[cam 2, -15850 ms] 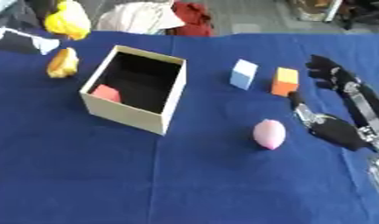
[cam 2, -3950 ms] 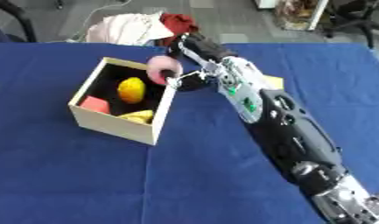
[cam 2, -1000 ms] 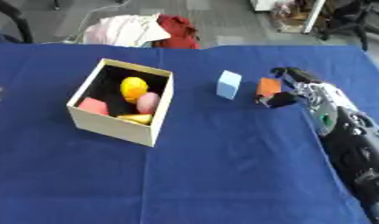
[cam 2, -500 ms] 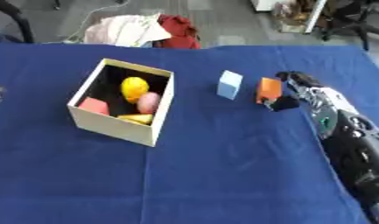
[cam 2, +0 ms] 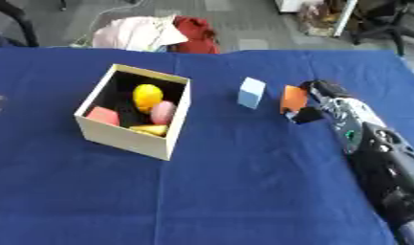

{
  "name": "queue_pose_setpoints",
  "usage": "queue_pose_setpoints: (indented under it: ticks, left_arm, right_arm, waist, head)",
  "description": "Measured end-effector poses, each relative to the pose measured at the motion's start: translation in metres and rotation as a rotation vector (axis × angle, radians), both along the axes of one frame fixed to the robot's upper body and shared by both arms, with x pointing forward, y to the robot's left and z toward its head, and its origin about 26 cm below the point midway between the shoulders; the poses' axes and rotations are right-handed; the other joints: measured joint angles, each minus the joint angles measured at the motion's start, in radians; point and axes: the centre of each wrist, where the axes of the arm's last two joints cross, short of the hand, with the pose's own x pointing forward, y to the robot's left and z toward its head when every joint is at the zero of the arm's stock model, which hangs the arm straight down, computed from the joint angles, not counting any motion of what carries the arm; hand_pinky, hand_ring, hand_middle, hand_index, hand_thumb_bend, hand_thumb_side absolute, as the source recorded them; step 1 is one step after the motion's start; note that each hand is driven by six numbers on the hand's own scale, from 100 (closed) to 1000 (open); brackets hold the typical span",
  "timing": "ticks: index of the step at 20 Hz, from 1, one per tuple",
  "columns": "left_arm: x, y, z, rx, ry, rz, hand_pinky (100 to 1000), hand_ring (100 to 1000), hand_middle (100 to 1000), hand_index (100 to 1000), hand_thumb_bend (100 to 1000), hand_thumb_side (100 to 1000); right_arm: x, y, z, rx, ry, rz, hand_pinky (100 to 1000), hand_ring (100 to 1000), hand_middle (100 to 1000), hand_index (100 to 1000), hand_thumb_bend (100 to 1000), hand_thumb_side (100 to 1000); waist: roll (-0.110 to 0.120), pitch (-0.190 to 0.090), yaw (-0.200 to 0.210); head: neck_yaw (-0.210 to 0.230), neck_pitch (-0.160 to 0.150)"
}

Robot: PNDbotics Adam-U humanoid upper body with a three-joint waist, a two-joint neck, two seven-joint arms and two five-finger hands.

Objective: Pick up objects on the table and place them in the box.

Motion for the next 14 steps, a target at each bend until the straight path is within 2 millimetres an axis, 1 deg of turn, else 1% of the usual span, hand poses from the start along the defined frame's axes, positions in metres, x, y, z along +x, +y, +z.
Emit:
queue_pose_setpoints:
  ticks: [3, 5, 6, 10, 14]
  left_arm:
    - [0.000, 0.000, 0.000, 0.000, 0.000, 0.000, 775, 753, 603, 700, 691, 422]
    - [0.000, 0.000, 0.000, 0.000, 0.000, 0.000, 776, 753, 603, 700, 691, 421]
    - [0.000, 0.000, 0.000, 0.000, 0.000, 0.000, 776, 753, 603, 700, 691, 422]
    - [0.000, 0.000, 0.000, 0.000, 0.000, 0.000, 776, 752, 603, 700, 690, 422]
    - [0.000, 0.000, 0.000, 0.000, 0.000, 0.001, 776, 752, 603, 700, 688, 422]
  right_arm:
    - [0.000, 0.004, -0.001, -0.011, -0.055, 0.009, 804, 758, 602, 681, 131, 243]
    - [0.000, 0.006, -0.001, -0.019, -0.101, 0.007, 792, 736, 566, 648, 100, 199]
    - [0.001, 0.007, 0.000, -0.021, -0.127, 0.006, 788, 728, 554, 636, 100, 185]
    - [0.001, 0.013, 0.009, -0.021, -0.230, 0.023, 787, 723, 541, 623, 100, 180]
    - [0.000, 0.025, 0.033, -0.005, -0.316, 0.102, 792, 727, 545, 627, 100, 189]
  waist:
    - [0.000, 0.000, 0.002]
    - [0.000, 0.000, 0.003]
    - [0.000, 0.000, 0.003]
    - [0.000, 0.000, 0.002]
    - [0.000, 0.000, 0.000]
  head:
    - [0.000, 0.000]
    - [0.000, 0.000]
    - [0.000, 0.000]
    - [0.001, 0.000]
    - [0.001, 0.000]
